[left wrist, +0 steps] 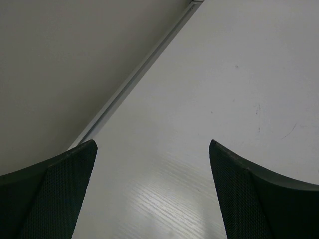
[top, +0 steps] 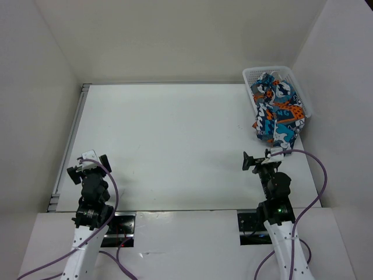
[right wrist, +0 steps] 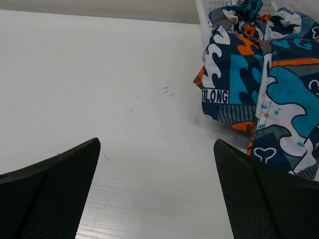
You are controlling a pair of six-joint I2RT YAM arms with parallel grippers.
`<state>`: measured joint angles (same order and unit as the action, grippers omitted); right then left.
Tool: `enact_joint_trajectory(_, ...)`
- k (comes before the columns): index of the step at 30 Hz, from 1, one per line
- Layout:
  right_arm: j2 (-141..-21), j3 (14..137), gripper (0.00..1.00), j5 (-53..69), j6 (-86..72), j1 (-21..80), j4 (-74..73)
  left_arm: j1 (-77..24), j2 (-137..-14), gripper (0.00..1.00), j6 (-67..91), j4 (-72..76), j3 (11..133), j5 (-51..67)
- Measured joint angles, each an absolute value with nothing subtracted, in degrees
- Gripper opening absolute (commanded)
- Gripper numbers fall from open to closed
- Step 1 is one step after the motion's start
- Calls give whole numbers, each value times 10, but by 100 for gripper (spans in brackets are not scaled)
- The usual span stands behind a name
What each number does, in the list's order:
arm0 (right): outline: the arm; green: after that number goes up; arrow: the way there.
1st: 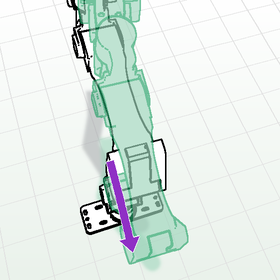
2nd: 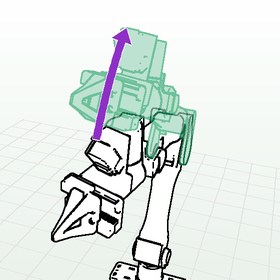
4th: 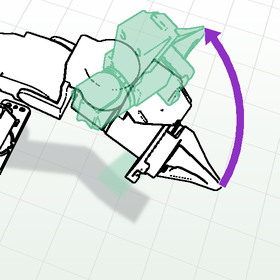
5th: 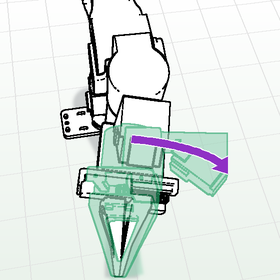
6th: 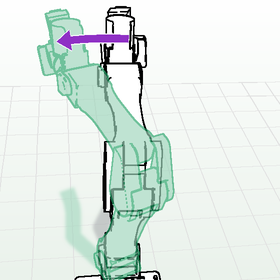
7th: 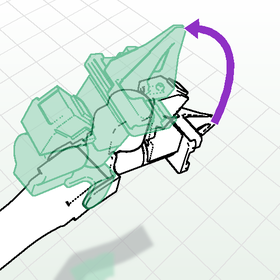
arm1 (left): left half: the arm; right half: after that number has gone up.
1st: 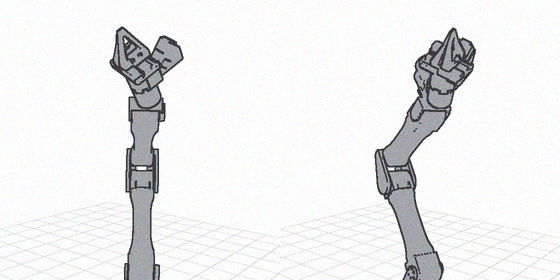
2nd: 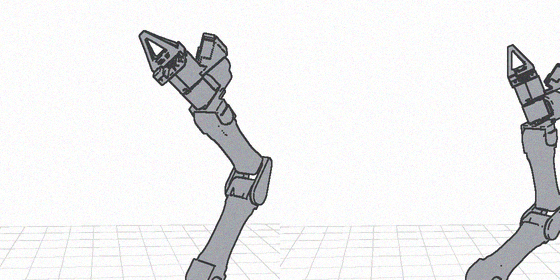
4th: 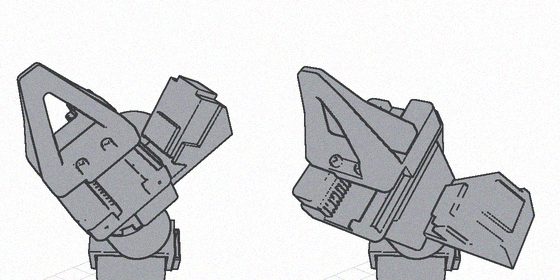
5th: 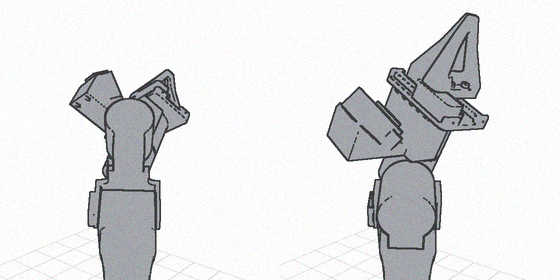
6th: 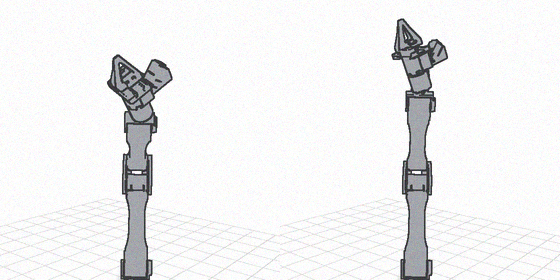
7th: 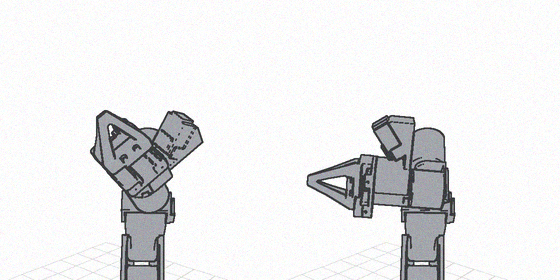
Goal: Fold and stack the shorts
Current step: Grab the shorts from the pile
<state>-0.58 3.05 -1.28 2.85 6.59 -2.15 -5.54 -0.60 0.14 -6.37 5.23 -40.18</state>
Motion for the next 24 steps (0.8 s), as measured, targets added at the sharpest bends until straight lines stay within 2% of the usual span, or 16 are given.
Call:
enact_joint_trajectory(12,-6,30,99,9,57,66,-20,-55,-6,100,1,-8,52,-394)
enact_joint_trajectory(16,-6,30,99,82,146,66,5,-55,-6,100,1,60,53,-307)
enact_joint_trajectory(20,-6,38,99,193,418,66,-37,-55,-6,100,1,76,71,-194)
enact_joint_trajectory(24,-6,41,99,174,522,66,-53,-55,-9,100,1,15,145,-113)
